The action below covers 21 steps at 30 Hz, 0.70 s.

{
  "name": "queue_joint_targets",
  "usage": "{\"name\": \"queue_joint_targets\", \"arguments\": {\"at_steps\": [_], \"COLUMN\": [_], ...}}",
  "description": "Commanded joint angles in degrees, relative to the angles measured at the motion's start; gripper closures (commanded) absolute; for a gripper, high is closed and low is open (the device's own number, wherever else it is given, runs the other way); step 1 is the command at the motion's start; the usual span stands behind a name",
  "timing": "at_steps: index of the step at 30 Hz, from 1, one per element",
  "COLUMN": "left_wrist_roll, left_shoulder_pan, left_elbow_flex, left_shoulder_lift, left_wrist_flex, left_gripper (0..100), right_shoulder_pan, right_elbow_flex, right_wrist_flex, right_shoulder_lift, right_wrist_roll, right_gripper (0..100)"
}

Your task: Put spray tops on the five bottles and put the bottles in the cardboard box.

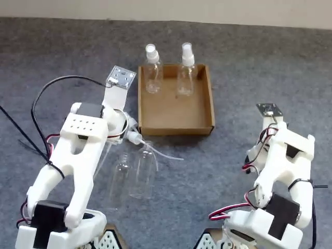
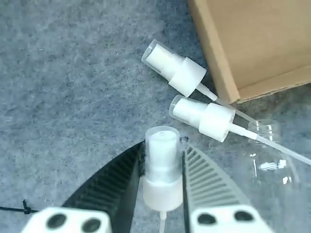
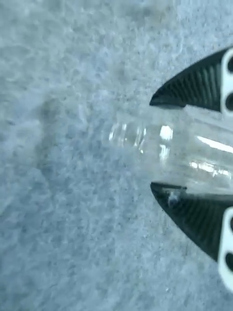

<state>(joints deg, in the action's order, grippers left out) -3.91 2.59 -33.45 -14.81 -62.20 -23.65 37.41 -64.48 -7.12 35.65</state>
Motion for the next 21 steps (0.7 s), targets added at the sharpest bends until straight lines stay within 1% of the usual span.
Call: {"name": "queue_joint_targets", "arguments": {"at_steps": [1, 3, 6, 9, 11, 14, 16, 18, 21], "left_wrist_roll": [0.4, 0.5, 0.6, 0.6, 0.7, 0.6, 0.6, 0.5, 0.3], "left_shoulder_pan": [1.0, 1.0, 0.1, -1.4, -1.7, -1.4, -1.3, -1.3, -1.3], "left_elbow_flex": [0.7, 1.0, 3.4, 6.7, 8.7, 11.6, 12.6, 12.4, 9.9], "left_shoulder_lift": [-2.5, -2.5, -2.5, -2.5, -2.5, -3.0, -5.7, -10.4, -19.4], "left_wrist_flex": [1.4, 1.4, 1.0, 0.4, -1.8, -4.8, -6.5, -7.5, -8.4], "left_gripper": [97, 97, 97, 97, 97, 98, 98, 98, 98], "right_shoulder_pan": [-0.2, -0.1, 0.4, 2.7, 5.1, 9.7, 14.0, 18.7, 25.8], "right_elbow_flex": [-3.0, -5.0, -7.2, -7.3, -6.5, -4.5, -4.4, -4.4, -5.9], "right_wrist_flex": [0.7, -0.2, -0.9, -0.7, -0.6, -0.5, -0.6, -0.6, -0.9], "right_shoulder_lift": [-0.8, -3.2, -10.7, -21.0, -27.8, -36.8, -41.1, -43.0, -42.2], "right_wrist_roll": [-0.9, -3.3, -6.9, -11.3, -13.8, -18.1, -20.9, -23.8, -27.4], "right_gripper": [96.5, 96.6, 96.8, 96.8, 96.9, 96.9, 98.9, 99.6, 99.5]}}
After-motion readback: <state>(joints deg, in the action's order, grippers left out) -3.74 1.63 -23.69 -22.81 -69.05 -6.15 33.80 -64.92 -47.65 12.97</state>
